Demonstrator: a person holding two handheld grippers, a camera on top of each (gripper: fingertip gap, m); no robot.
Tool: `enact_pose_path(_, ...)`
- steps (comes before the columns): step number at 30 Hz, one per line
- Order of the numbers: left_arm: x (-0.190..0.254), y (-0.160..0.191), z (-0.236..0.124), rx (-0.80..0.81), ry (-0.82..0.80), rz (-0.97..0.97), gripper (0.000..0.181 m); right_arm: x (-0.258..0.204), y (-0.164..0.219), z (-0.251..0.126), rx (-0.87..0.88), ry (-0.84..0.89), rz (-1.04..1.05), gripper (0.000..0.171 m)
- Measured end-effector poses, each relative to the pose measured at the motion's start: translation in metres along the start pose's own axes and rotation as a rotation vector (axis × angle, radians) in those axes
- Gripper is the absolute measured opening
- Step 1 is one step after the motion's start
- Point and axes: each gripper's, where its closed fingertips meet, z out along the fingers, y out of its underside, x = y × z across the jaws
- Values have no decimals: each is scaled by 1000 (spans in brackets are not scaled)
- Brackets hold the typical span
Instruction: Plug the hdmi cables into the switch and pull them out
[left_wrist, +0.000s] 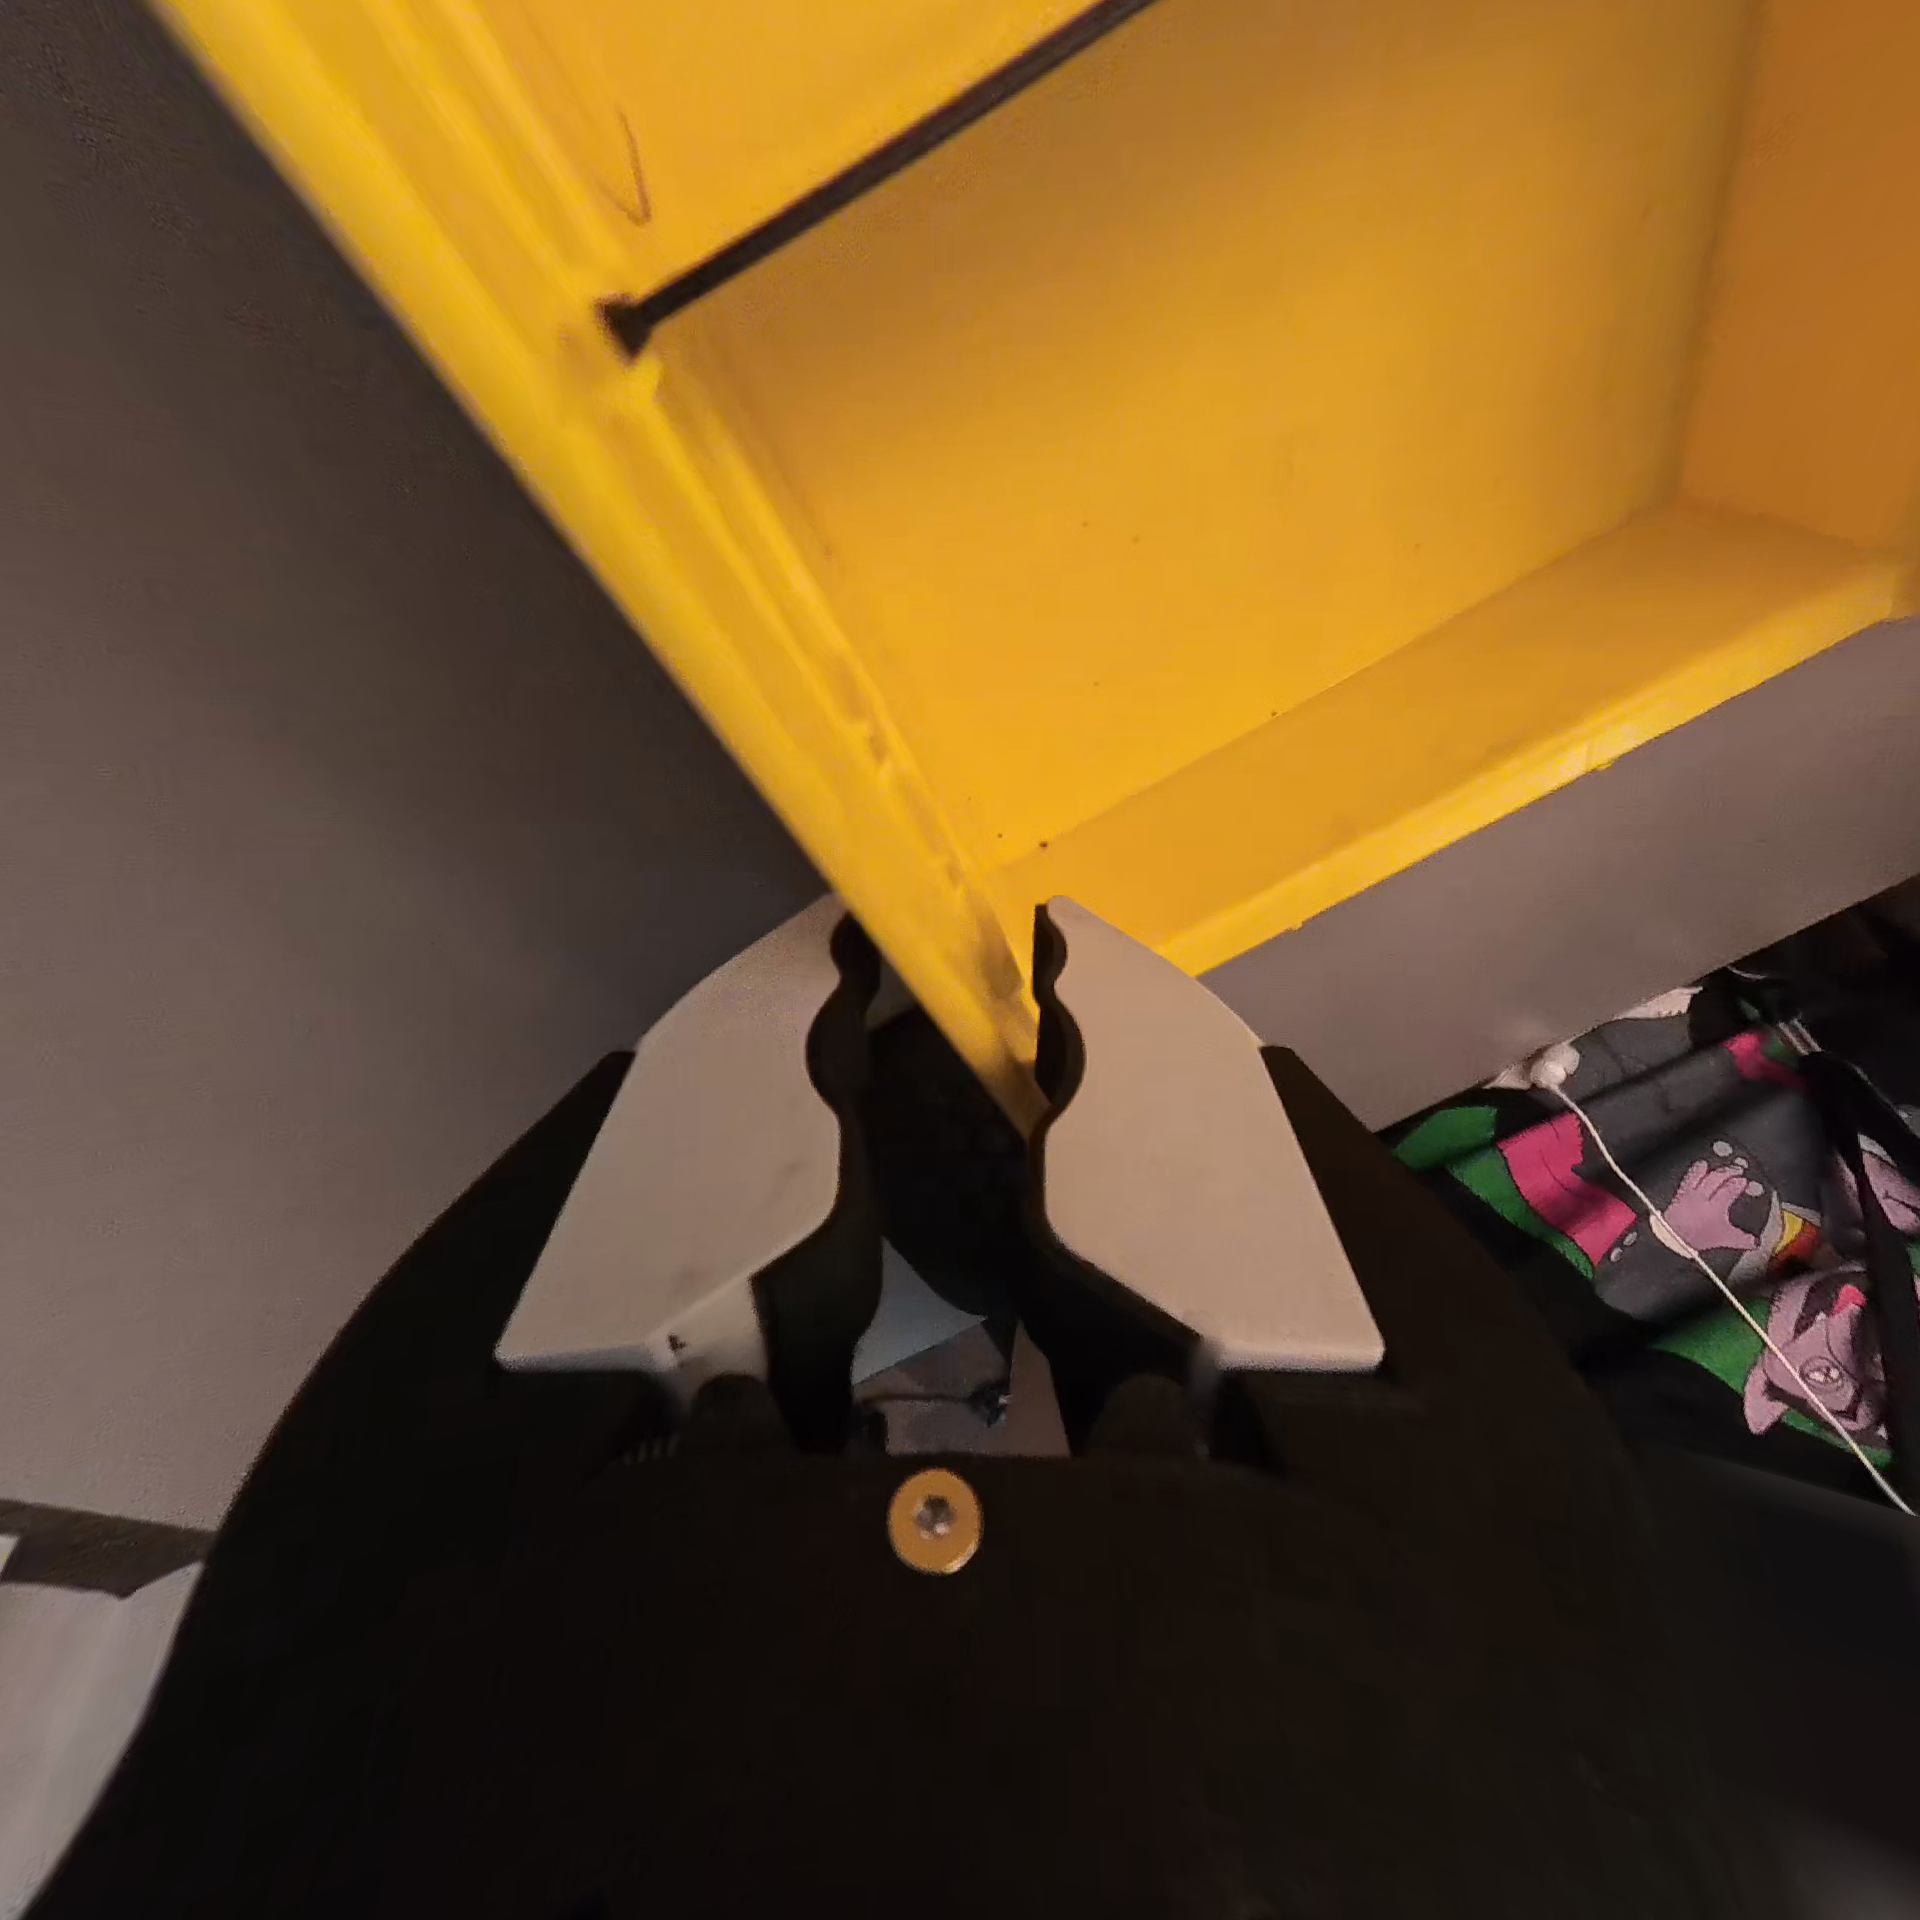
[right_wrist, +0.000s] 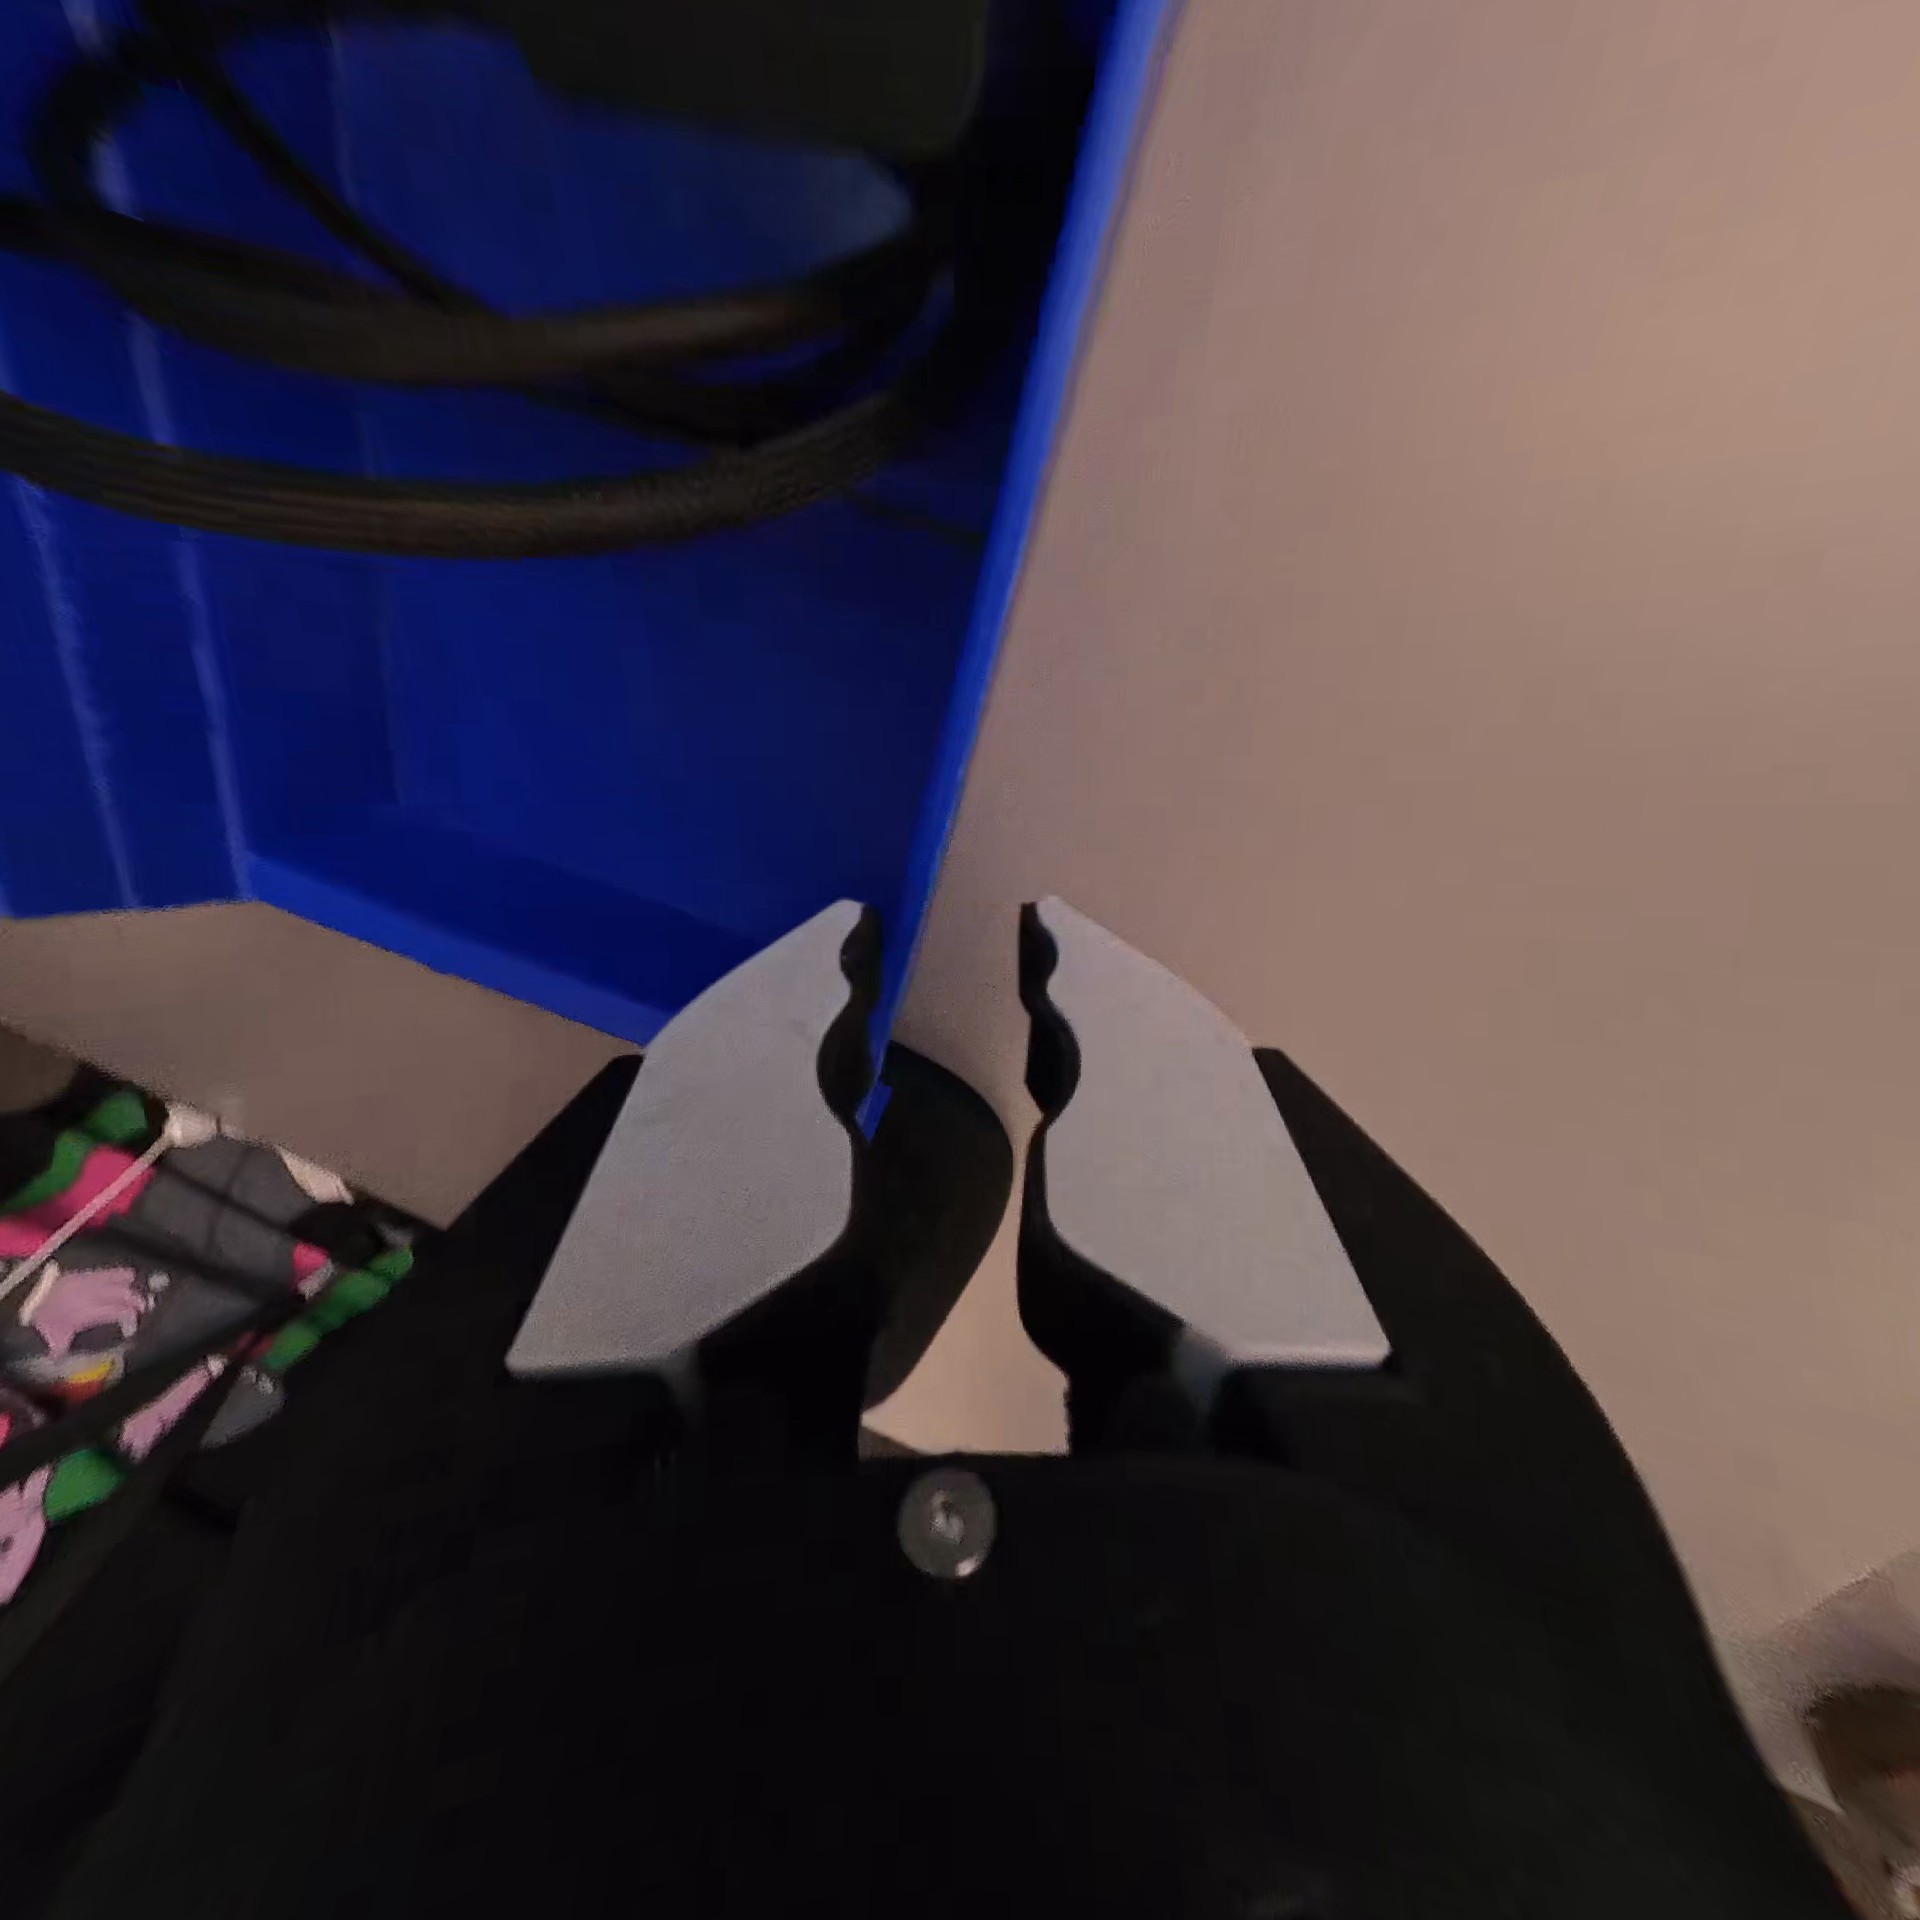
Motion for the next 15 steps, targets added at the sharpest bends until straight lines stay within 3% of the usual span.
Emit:
enact_pose_path(4,2,7,-22,111,-28,-13,27,-25,-24,-50,272,60,-61,23)
enact_pose_path(9,13,18,-48,232,-96,43,26,-112,-73,-112,686,151,-374,33)
enact_pose_path(12,21,23,-60,291,-139,103,26,-197,-92,-126,940,-3,-585,69)
enact_pose_path(14,27,24,-67,328,-154,133,25,-255,-96,-107,1036,-196,-713,73)
enact_pose_path(15,30,25,-70,341,-157,146,25,-272,-100,-85,964,-257,-711,72)
